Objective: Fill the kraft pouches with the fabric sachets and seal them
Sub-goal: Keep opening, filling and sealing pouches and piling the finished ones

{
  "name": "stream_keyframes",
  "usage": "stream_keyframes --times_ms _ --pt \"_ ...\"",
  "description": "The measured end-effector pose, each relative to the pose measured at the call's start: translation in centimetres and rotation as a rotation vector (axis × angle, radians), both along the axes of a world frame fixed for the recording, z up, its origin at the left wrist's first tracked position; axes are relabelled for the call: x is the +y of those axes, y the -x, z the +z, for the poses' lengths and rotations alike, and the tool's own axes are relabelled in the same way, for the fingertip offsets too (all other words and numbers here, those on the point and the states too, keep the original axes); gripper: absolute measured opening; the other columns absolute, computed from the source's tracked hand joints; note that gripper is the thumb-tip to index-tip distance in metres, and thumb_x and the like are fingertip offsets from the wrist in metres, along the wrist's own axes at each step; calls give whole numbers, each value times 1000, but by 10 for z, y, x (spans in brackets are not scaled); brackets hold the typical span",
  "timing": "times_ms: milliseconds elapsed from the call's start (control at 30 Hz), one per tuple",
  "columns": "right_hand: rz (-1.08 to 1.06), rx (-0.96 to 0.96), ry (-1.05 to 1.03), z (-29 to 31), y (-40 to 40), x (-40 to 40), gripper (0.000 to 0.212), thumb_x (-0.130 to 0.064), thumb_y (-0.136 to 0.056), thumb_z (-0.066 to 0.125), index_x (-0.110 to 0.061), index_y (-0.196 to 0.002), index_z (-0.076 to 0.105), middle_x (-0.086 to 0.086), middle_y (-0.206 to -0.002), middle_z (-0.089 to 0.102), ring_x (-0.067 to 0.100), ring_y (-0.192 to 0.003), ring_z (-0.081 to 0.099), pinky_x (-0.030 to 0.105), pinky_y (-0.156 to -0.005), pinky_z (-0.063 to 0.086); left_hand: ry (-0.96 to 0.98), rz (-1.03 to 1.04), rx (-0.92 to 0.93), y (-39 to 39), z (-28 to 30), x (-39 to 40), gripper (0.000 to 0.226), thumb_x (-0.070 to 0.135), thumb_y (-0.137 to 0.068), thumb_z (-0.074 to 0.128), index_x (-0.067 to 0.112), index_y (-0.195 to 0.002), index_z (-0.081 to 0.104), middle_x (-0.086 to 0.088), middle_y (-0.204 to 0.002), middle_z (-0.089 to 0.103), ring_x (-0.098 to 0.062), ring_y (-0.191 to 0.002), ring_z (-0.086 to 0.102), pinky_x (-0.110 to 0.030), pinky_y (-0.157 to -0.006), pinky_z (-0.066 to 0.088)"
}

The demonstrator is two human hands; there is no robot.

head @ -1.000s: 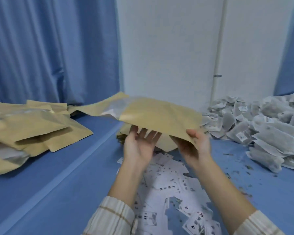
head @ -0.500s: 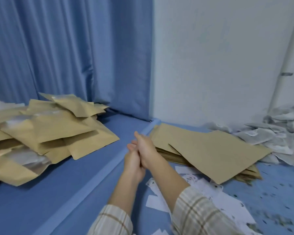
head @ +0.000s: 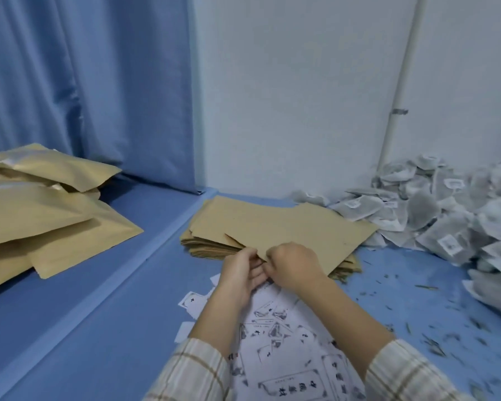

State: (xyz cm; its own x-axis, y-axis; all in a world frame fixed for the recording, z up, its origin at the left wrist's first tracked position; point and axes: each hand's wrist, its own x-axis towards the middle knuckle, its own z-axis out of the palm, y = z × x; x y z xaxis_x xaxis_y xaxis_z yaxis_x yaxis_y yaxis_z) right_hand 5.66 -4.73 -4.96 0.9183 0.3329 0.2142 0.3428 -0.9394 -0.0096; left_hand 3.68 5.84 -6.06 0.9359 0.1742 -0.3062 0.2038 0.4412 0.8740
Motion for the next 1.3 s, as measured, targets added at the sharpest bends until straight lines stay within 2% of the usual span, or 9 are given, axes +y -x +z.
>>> stream_keyframes --times_ms 133,267,400,567,667,733,833,1100,1300 --pt "58 -177 -10 8 24 -3 29 -26 -97 38 -17 -113 60 7 -107 63 30 -96 61 30 -65 34 50 -41 -25 16 12 -14 22 19 -92 56 9 -72 55 0 -46 50 -11 -33 46 -19 -38 44" --pt "133 -316 -150 17 56 -4 29 -27 -96 40 -19 -114 61 3 -106 60 28 -90 61 30 -63 35 26 12 -35 41 27 -23 28 29 -91 57 14 -68 55 -2 -55 46 -15 -49 45 -24 -49 37" --pt "301 -502 -476 33 92 -5 16 -8 -84 58 -4 -92 71 11 -81 68 30 -66 63 32 -52 46 -286 199 -189 71 49 -33 28 33 -92 50 15 -71 56 -2 -69 57 -22 -73 55 -33 -69 42" --pt "385 -419 -852 52 131 -7 15 -1 -81 61 -2 -92 71 8 -80 70 18 -73 62 23 -63 45 -642 425 -383 124 81 -50 24 39 -95 40 22 -86 55 10 -70 60 -16 -76 58 -31 -62 37" --pt "321 -177 -1284 63 153 -12 19 -5 -81 64 -19 -72 74 -11 -61 64 -6 -58 52 10 -56 39 -871 436 -421 143 89 -60 33 38 -95 40 15 -115 53 -6 -109 61 -27 -107 53 -40 -86 42" --pt "306 67 -1601 68 162 -19 30 -9 -82 65 -24 -56 70 -12 -55 60 -1 -57 51 14 -57 43 -1032 473 -408 155 91 -73 48 36 -94 43 10 -135 40 -11 -142 41 -30 -130 34 -43 -107 29" --pt "332 453 -1920 65 173 -35 39 -11 -84 59 -18 -46 65 -5 -52 56 9 -53 52 21 -55 44 -1211 548 -389 173 87 -98 57 29 -91 43 8 -142 30 -11 -155 19 -27 -140 16 -42 -111 16" --pt "74 462 -1897 17 186 -89 36 -1 -84 58 -13 -53 70 4 -59 65 15 -55 61 21 -52 51 -1342 259 -248 179 40 -140 58 38 -94 40 11 -144 27 -10 -149 28 -28 -135 23 -42 -112 20" --pt "-143 391 -1874 -7 183 -123 45 -2 -83 58 -18 -41 54 -1 -46 52 13 -48 50 22 -46 41 -1381 -44 -144 171 19 -171 46 43 -98 27 12 -123 50 -12 -131 47 -32 -123 38 -43 -104 26"
